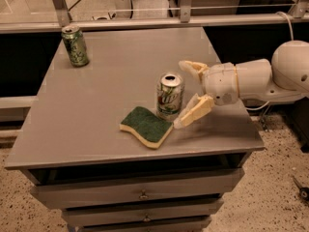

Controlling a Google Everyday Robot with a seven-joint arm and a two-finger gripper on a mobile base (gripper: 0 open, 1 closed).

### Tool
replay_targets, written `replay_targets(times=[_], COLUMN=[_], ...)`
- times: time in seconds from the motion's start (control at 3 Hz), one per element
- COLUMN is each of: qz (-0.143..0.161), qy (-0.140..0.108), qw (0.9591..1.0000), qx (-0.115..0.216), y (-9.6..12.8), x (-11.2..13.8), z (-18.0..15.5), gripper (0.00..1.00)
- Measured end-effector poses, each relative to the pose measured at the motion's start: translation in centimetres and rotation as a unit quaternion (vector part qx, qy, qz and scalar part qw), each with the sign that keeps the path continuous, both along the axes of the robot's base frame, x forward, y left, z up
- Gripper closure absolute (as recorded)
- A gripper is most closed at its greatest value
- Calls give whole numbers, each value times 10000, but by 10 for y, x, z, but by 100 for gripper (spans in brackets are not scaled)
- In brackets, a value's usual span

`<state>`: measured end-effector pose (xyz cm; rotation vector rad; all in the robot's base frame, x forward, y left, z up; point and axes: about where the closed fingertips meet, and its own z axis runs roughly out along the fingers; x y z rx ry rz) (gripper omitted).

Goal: Move 7up can near sponge

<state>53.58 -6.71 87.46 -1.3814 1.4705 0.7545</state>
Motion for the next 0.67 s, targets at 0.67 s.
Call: replay_targets(times=[0.67], qz=[-1031], qy=[-163], qw=[9944], qx=[-150], y=[-111], x=[39], z=[33], gripper=[0])
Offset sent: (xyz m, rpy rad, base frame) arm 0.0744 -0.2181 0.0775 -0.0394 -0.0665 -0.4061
